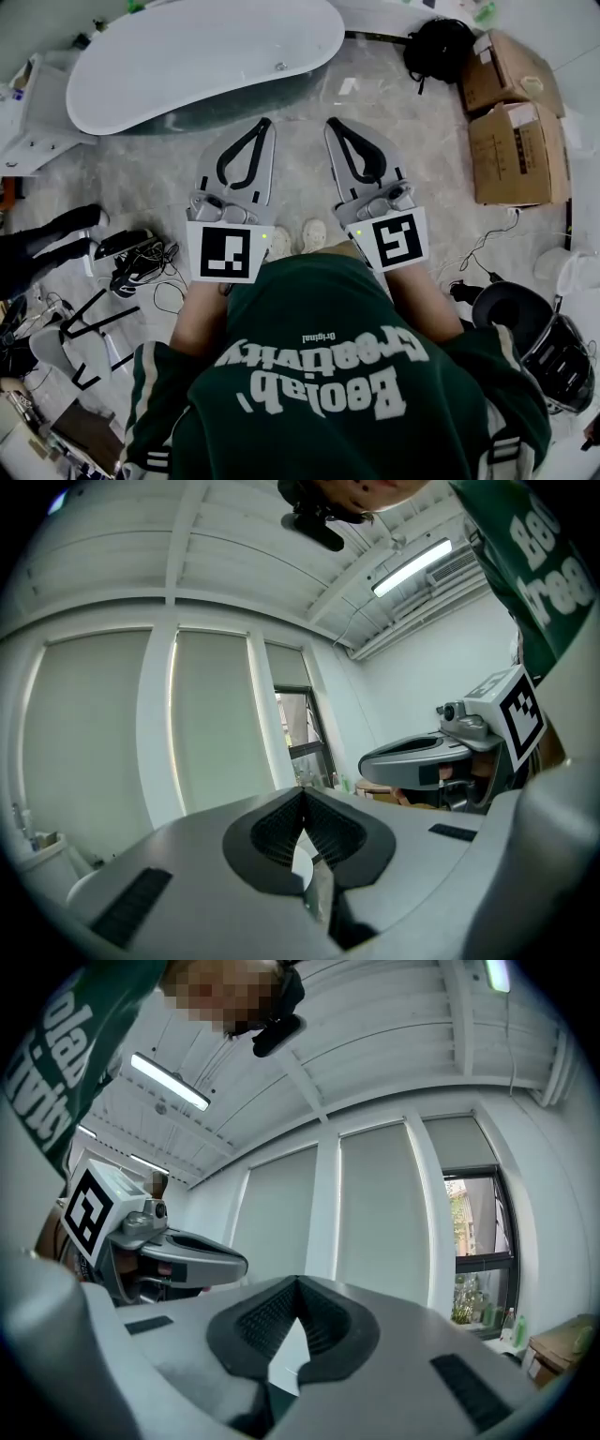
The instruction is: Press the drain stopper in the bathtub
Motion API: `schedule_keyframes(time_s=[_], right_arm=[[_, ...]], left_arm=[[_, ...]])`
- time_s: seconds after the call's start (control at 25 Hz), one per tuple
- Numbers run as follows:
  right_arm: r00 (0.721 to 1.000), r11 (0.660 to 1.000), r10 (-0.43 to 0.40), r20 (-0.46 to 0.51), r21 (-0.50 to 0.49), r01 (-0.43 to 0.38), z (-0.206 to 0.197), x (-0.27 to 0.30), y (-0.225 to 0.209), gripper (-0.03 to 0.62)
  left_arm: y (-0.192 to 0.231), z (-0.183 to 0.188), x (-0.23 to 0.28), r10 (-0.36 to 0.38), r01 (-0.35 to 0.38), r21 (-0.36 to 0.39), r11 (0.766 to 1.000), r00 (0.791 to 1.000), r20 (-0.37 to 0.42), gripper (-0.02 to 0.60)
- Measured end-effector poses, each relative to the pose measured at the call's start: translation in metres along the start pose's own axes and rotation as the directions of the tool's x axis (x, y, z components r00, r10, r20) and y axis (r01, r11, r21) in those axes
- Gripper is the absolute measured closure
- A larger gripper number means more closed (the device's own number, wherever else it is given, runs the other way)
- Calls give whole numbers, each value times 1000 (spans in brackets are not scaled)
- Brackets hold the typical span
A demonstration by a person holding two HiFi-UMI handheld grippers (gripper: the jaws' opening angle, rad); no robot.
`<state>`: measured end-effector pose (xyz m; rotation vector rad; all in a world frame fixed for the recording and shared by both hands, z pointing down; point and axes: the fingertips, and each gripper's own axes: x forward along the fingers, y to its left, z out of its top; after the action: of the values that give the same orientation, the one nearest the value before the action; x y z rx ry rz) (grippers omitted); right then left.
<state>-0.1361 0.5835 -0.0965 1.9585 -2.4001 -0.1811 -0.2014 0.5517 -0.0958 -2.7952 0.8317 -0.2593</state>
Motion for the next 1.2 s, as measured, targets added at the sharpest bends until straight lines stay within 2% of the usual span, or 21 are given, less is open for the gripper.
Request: schedule_keyframes(time_s=[0.2,1.2], right_arm=[[1000,1000,-5,20,30,4,-2,-3,-2,585],[999,1000,11,49,22,-12,-8,-30,-41,585]], left_arm=[[-1,-3,-1,4,-4,-1,1000,1000,-7,574],[-36,13,22,40,-40,-1,999,999,30,575]])
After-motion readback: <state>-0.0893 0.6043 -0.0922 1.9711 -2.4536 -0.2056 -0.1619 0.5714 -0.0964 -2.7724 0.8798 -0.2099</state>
